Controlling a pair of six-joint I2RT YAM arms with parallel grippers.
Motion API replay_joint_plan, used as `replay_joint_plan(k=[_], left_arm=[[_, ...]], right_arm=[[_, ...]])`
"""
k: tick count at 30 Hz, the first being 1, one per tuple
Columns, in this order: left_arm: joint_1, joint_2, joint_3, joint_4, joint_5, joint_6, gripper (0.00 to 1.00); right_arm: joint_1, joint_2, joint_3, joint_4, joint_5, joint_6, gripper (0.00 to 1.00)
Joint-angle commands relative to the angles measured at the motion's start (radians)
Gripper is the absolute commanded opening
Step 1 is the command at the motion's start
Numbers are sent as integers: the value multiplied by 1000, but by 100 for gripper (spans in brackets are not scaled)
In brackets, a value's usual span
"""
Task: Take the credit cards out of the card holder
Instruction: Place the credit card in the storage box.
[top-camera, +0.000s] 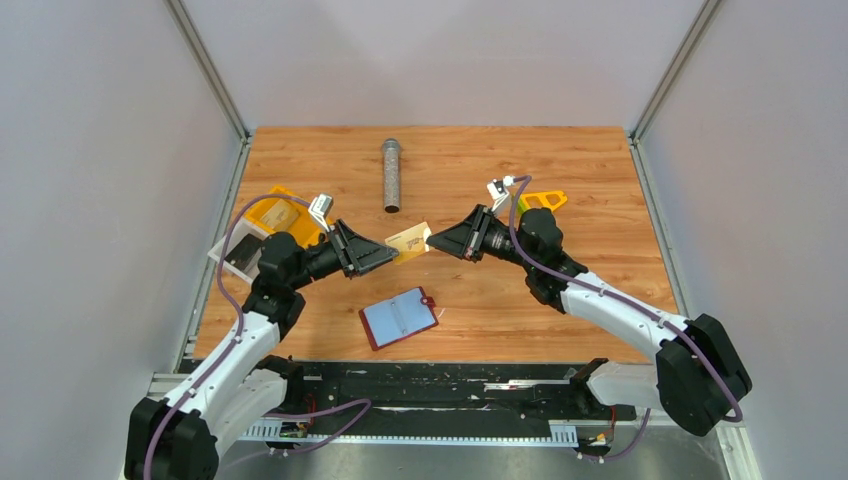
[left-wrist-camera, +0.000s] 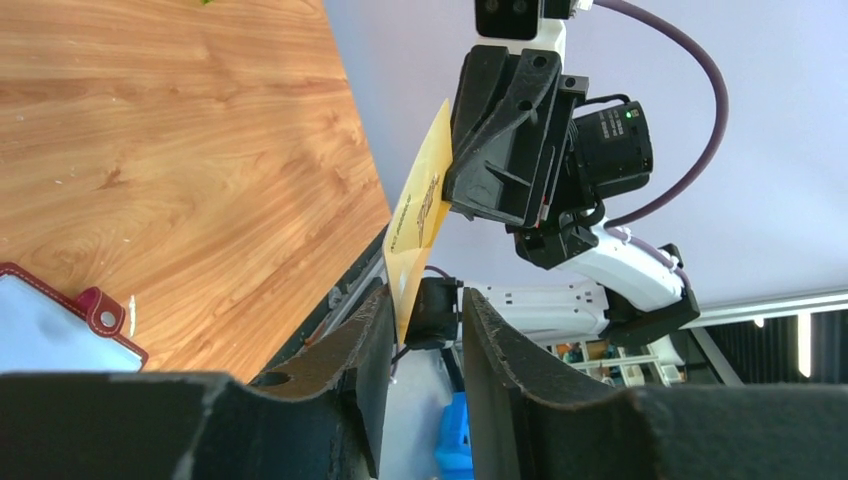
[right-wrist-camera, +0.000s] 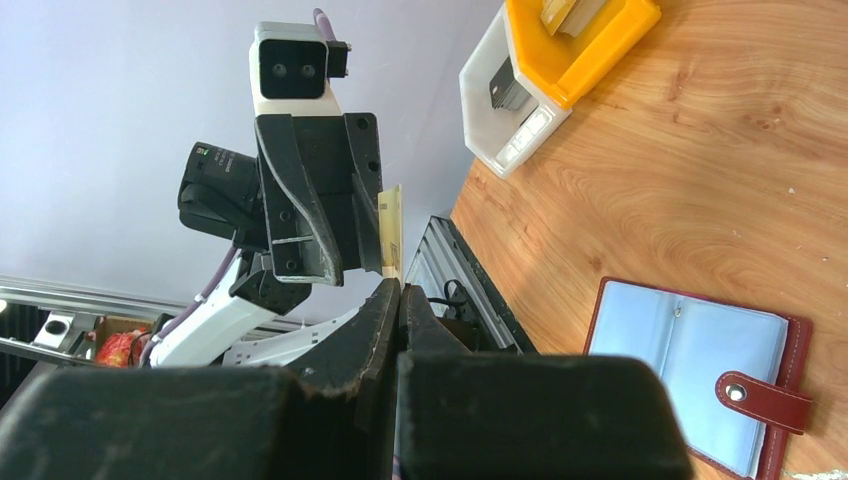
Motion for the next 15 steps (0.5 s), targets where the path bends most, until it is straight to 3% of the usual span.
replay_joint_plan(k=[1, 4, 11, 15], left_arm=[[4, -26, -1, 43, -24, -15, 38], [4, -27, 0, 31, -28, -11, 31], [4, -31, 7, 3, -47, 0, 0], [4, -38, 24, -29, -50, 21, 0]], right_arm=[[-5, -25, -8, 18, 29, -5, 0], [-5, -20, -8, 19, 25, -3, 0], [-6, -7, -2, 14, 9, -9, 1], [-5, -14, 8, -25, 7, -33, 12]])
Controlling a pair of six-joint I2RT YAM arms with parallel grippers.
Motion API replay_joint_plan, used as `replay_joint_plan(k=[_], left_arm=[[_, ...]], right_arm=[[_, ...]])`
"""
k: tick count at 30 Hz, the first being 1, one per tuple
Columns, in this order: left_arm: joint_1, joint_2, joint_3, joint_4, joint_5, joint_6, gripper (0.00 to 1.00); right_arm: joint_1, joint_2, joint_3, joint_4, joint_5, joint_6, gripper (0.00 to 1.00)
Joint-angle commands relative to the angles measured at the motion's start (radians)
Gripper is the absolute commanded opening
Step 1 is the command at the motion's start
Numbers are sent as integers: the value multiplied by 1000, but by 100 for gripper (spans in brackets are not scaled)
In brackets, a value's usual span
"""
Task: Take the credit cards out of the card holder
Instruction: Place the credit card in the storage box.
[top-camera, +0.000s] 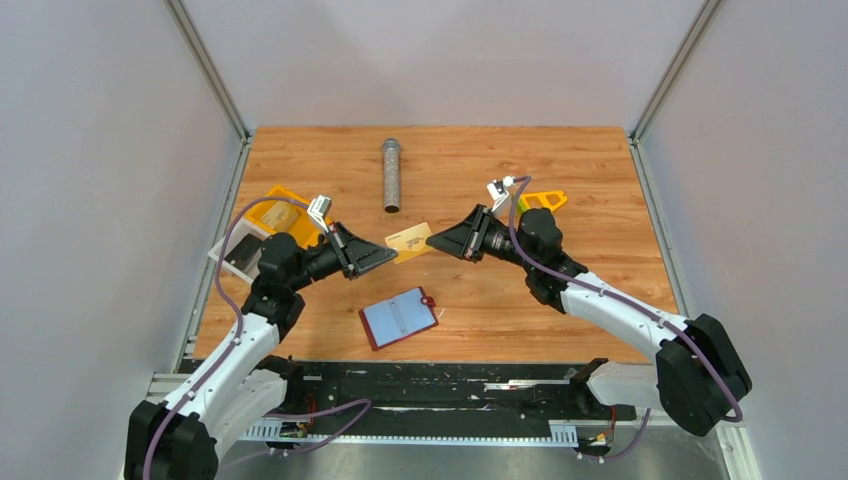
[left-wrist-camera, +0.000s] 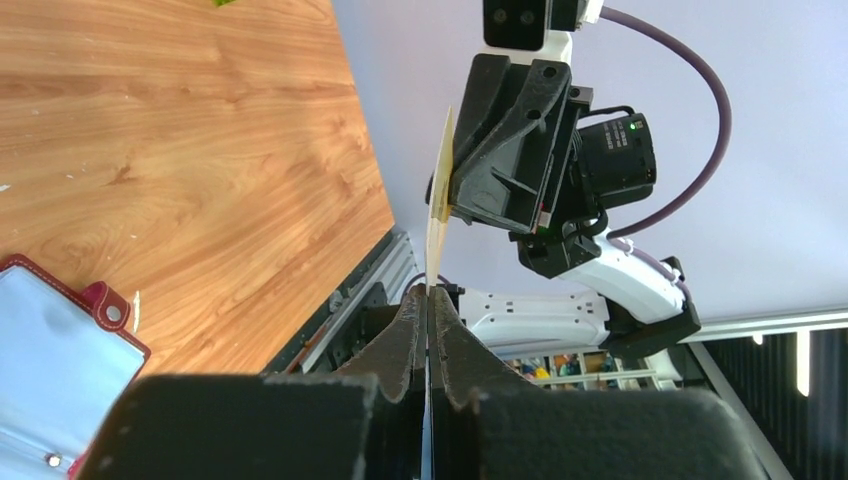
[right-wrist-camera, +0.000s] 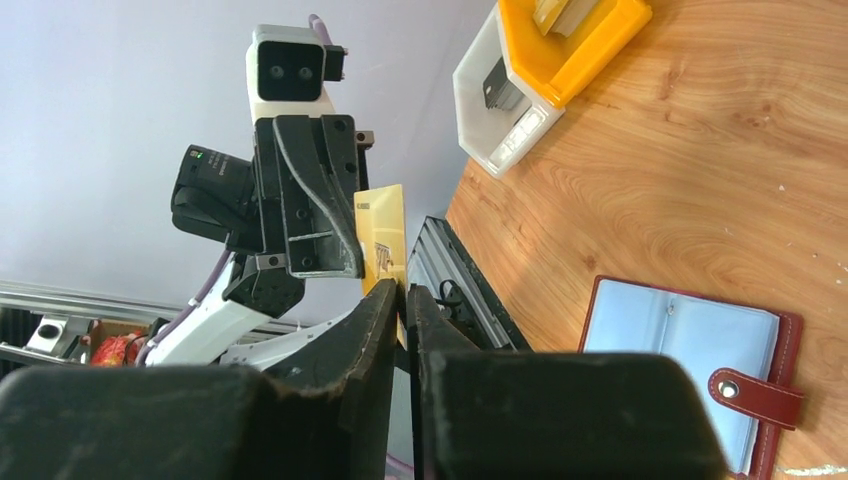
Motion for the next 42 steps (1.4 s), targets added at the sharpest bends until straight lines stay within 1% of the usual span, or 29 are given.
replay_joint_plan(k=[1, 3, 6, 9, 10, 11, 12, 17, 20, 28, 29, 36, 39, 42], left_arm=[[4, -30, 38, -22, -20, 38, 0], [4, -33, 47, -48, -27, 55, 0], [4, -32, 52, -61, -32, 66, 0], [5, -32, 66, -92, -41, 82, 0], [6, -32, 77, -115, -45, 98, 0], [8, -33, 84, -132, -54, 109, 0], [13, -32, 106, -174, -59, 134, 0], [50, 10, 194, -294, -95, 249, 0], [98, 43, 241, -337, -104, 276, 0], [296, 201, 394, -460, -86, 396, 0], [345, 214, 405, -475, -93, 418, 0], [529, 359, 512, -570, -132, 498, 0], [576, 422, 557, -612, -140, 539, 0], [636, 490, 577, -605, -128, 556, 0]], right_arm=[[-5, -18, 16, -36, 2, -46, 17], [-5, -29, 34, -78, 10, -78, 29], [-5, -47, 65, -164, 35, -124, 54], [-5, -72, 81, -222, 53, -166, 73], [-6, -81, 81, -233, 57, -178, 84], [-6, -92, 82, -240, 54, -193, 89], [-5, -101, 86, -252, 49, -208, 99], [-5, -158, 95, -331, 44, -278, 100], [-6, -197, 81, -348, 52, -303, 100], [-6, -262, 47, -373, 82, -346, 100], [-5, -270, 45, -377, 83, -352, 100], [-6, -321, 15, -393, 115, -382, 100], [-6, -326, 11, -393, 119, -386, 100], [-8, -325, 15, -399, 115, -396, 100]])
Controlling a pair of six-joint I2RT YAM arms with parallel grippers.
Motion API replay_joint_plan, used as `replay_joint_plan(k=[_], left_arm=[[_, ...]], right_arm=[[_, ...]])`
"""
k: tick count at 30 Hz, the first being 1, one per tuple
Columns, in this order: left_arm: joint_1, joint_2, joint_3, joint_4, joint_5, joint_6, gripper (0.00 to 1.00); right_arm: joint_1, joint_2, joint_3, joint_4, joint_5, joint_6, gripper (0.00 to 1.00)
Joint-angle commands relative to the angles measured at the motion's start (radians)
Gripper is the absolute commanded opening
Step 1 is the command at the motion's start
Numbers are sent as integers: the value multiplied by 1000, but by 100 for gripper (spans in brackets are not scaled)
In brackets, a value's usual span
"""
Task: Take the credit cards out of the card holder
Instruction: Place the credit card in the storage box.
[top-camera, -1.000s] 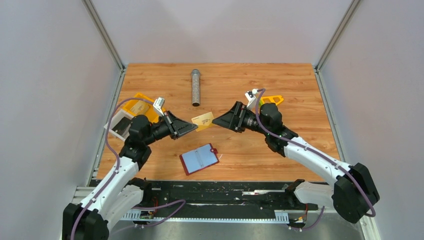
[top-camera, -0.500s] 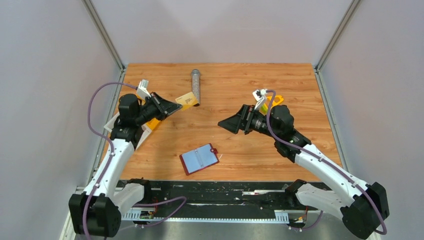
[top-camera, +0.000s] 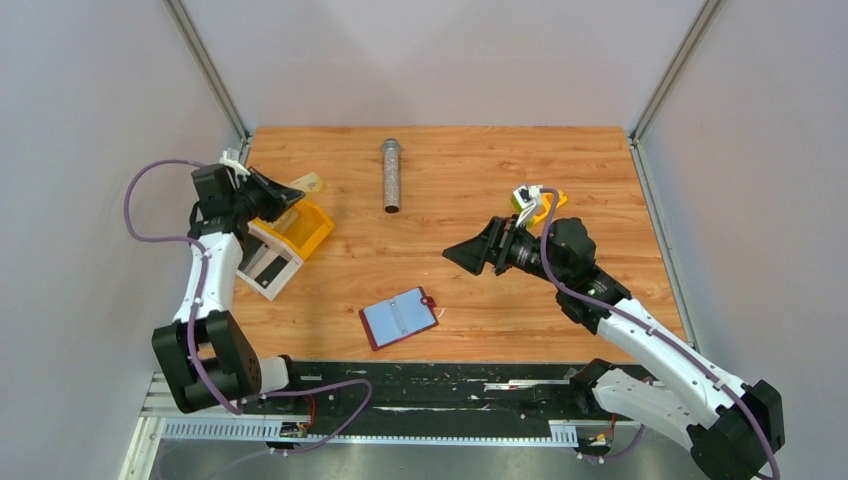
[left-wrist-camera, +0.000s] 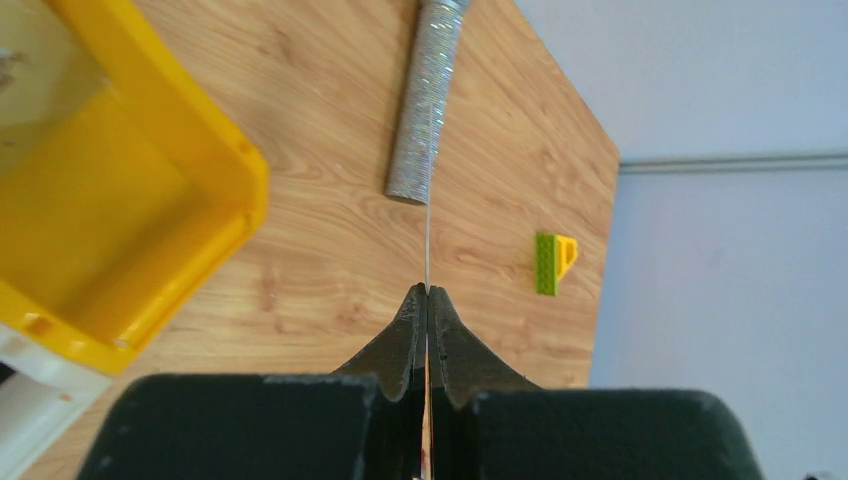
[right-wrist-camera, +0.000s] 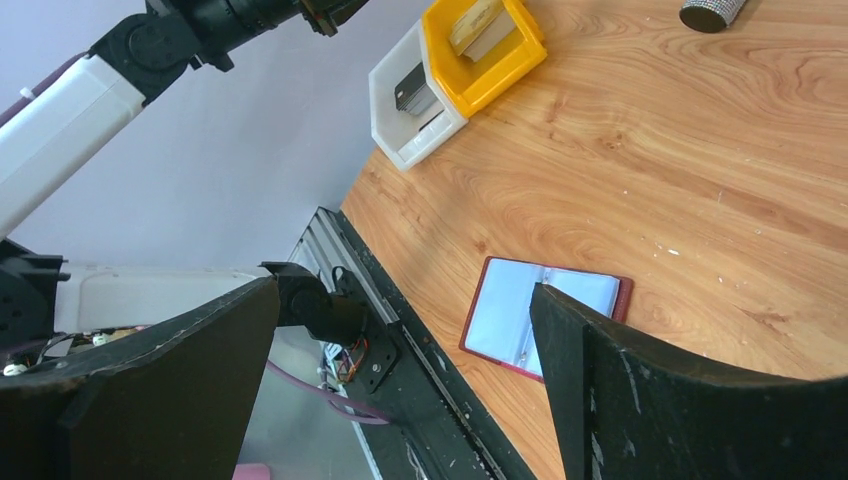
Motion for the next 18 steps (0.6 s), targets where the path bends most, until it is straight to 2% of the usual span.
replay_joint_plan(k=[1, 6, 18], left_arm=[[73, 71, 65, -29, -1, 80, 0], [134, 167, 117, -67, -42, 136, 0], [148, 298, 169, -94, -147, 188, 0]], right_arm=[[-5, -18, 1, 8, 17, -39, 100], [-6, -20, -1, 4, 36, -54, 100], [-28, -2, 8, -18, 50, -91, 100]])
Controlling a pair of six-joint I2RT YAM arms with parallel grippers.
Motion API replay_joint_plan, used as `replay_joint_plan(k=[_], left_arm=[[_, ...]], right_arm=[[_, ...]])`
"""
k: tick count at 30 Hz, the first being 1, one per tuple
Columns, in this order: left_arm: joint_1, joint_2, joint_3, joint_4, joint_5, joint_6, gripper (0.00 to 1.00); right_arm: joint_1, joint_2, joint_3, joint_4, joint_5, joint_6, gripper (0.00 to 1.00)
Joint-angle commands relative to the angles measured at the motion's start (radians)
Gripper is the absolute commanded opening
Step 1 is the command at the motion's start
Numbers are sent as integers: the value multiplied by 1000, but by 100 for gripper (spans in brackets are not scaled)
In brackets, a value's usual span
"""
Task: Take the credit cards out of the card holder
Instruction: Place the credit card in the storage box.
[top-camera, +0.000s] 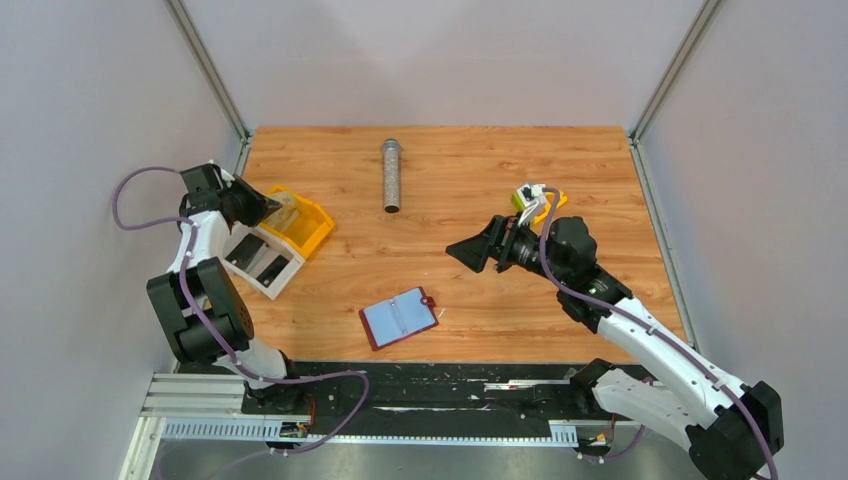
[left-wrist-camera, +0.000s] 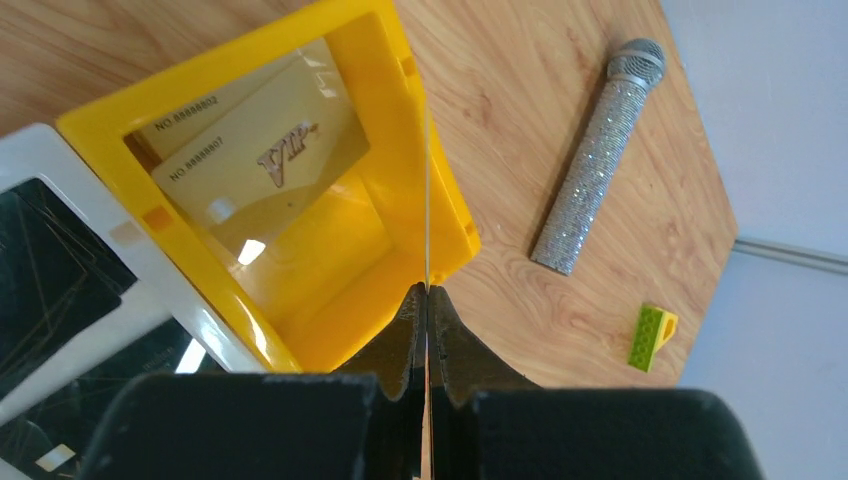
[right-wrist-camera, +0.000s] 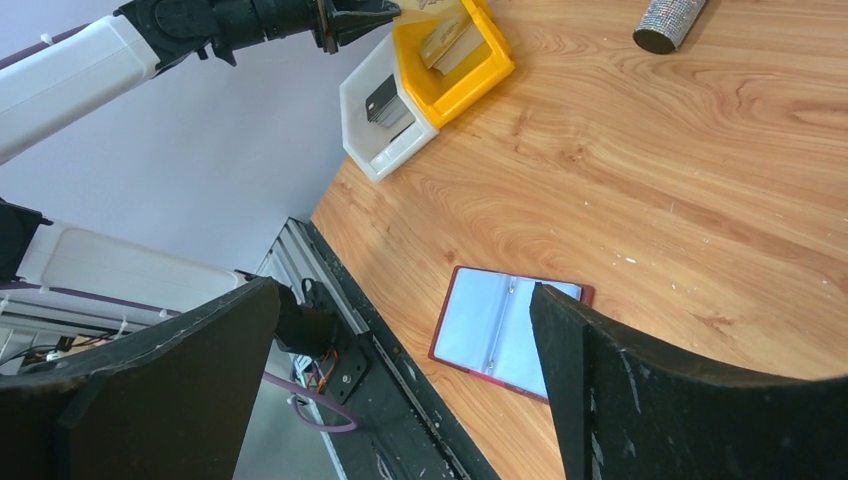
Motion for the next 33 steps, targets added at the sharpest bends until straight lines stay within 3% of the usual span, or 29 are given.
replay_joint_plan(k=[1, 33], left_arm=[[12, 31, 57, -9, -54, 55, 0], [20, 104, 36, 61, -144, 45, 1]], right_arm=[[-11, -1, 10, -6, 26, -42, 100], [-17, 47, 32, -16, 37, -53, 100]])
